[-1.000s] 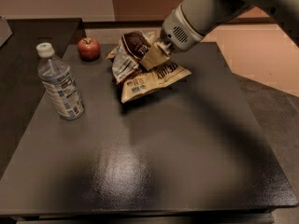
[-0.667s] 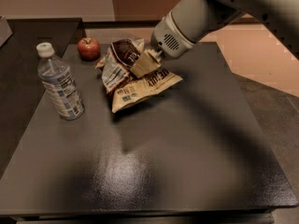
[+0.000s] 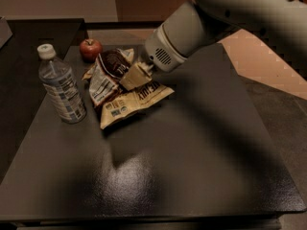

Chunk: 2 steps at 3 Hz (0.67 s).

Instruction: Move brown chip bag near blue plastic bottle

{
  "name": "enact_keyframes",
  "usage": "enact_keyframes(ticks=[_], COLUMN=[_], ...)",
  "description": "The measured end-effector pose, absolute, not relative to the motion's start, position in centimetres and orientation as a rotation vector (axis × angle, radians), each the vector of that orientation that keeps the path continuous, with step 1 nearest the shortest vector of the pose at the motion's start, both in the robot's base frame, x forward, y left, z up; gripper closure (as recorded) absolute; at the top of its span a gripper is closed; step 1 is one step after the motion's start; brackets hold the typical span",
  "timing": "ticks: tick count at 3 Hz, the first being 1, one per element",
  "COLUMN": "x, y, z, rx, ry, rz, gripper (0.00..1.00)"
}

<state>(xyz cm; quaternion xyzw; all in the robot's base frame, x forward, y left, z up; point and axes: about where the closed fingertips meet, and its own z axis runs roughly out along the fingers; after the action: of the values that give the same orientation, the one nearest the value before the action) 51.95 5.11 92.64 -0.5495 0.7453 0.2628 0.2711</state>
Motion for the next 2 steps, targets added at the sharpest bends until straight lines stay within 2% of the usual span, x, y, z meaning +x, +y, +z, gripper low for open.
enact_keyframes(ticks=[2], x=[51.37], y=[6.85], z=[91.90], rx=[-1.493], ry=[1.965], rz=[0.767], gripper=[0.31])
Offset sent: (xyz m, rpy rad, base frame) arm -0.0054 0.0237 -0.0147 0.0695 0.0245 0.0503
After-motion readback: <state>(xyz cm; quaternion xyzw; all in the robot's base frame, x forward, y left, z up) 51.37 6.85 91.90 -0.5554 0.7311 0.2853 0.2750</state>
